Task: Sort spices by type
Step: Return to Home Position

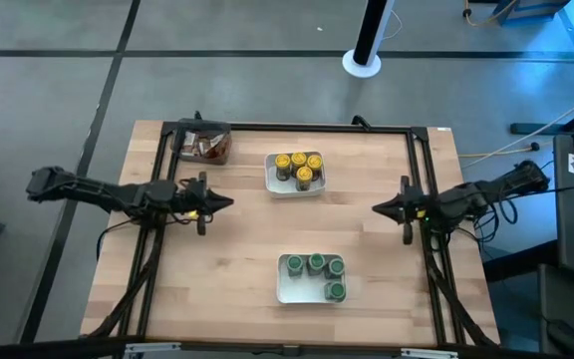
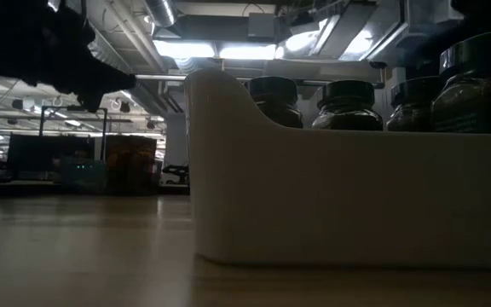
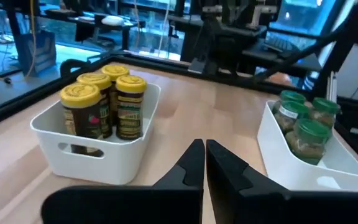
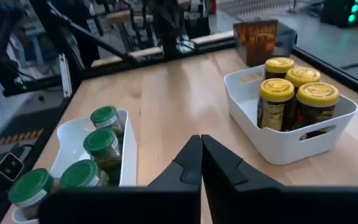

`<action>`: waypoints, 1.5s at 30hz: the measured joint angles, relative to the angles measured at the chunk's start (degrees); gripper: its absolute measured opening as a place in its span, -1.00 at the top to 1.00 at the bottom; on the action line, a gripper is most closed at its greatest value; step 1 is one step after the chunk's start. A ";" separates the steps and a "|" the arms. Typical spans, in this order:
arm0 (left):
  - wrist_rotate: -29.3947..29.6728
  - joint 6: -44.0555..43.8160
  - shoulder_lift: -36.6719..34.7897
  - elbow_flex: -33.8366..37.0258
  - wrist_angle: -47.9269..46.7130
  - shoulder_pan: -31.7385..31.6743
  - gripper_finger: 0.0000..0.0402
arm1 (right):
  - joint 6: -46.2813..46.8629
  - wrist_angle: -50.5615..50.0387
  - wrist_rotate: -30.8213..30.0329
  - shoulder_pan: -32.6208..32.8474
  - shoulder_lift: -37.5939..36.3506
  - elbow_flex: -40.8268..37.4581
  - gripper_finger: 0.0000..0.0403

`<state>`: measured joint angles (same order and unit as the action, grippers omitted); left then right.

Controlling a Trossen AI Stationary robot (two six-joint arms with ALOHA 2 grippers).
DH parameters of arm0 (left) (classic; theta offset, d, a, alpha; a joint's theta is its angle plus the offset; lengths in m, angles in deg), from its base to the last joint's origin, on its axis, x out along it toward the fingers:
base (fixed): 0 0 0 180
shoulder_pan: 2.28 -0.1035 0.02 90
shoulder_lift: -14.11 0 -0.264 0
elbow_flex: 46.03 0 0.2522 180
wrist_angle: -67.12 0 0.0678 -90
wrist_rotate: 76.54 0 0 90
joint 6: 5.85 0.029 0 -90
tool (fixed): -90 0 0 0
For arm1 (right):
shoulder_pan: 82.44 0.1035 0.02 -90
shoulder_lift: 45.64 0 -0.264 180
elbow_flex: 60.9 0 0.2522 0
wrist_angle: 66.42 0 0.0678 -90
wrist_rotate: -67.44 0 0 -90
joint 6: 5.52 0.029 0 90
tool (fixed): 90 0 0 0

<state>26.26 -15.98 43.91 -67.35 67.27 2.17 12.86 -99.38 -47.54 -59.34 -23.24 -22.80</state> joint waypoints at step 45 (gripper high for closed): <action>-21.87 -2.17 -14.89 7.02 -1.74 -18.97 1.00 | -18.20 22.71 8.46 -9.72 -22.28 -23.75 0.93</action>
<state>4.39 -18.15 29.03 -60.33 65.52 -16.81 -5.34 -76.66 -39.07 -69.07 -45.52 -46.55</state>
